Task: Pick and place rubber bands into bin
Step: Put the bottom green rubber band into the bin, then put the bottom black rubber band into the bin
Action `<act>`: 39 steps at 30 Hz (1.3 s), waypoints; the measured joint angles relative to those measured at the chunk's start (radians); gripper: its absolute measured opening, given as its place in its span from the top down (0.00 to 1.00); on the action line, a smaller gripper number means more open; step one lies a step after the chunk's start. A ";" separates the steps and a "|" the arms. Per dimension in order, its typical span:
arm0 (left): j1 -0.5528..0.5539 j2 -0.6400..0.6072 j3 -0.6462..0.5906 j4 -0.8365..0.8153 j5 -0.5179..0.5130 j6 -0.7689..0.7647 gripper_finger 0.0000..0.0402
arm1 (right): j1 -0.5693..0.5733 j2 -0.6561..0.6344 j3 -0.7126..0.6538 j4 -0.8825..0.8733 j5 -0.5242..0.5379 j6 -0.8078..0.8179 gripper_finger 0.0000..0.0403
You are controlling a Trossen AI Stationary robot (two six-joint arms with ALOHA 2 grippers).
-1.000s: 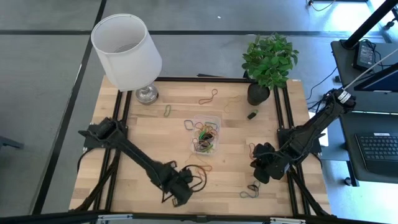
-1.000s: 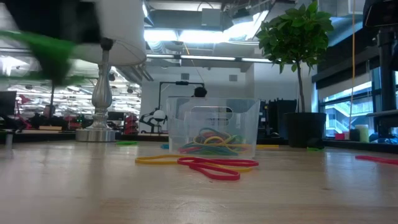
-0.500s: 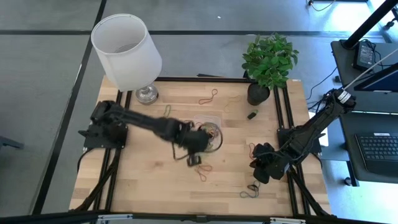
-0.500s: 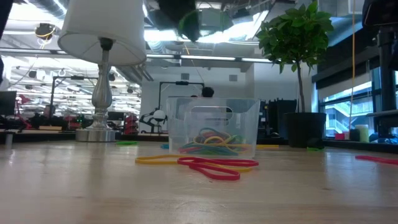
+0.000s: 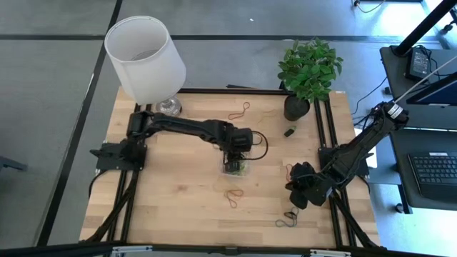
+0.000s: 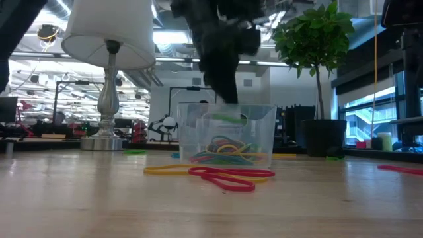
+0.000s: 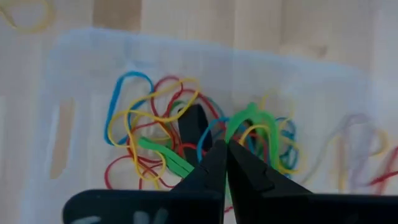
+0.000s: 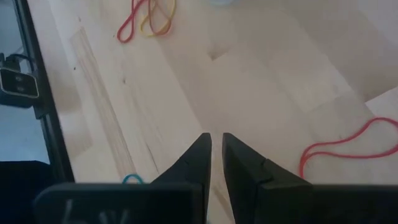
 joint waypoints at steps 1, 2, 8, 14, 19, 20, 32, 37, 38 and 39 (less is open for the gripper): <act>0.004 0.016 0.000 0.001 0.000 0.009 0.99 | 0.000 0.000 0.000 -0.001 0.008 0.000 0.89; 0.007 0.030 0.000 0.001 0.001 0.018 0.99 | 0.000 0.000 0.000 -0.001 0.013 0.000 0.89; 0.022 0.080 0.000 0.014 0.001 0.026 0.96 | -0.002 0.000 0.000 -0.018 0.039 0.000 0.89; 0.022 0.083 0.000 0.017 -0.001 0.027 0.81 | -0.010 0.000 0.000 -0.020 0.052 0.000 0.89; 0.023 0.069 0.022 -0.020 -0.003 0.027 0.69 | -0.011 0.000 0.000 -0.020 0.052 -0.003 0.89; 0.023 0.065 0.034 -0.050 -0.004 0.022 0.67 | -0.011 0.000 0.000 -0.020 0.052 -0.003 0.89; -0.014 -0.058 0.177 -0.235 -0.084 -0.199 0.70 | -0.011 0.000 0.000 0.009 0.049 -0.005 0.89; -0.089 -0.118 0.123 -0.254 -0.088 -0.264 0.78 | -0.011 0.004 0.000 0.012 0.049 -0.021 0.89; -0.109 -0.127 0.104 -0.251 -0.096 -0.274 0.80 | -0.011 0.005 0.000 0.011 0.049 -0.025 0.89; -0.132 -0.133 0.084 -0.246 -0.107 -0.284 0.83 | -0.011 0.006 0.000 0.012 0.049 -0.026 0.89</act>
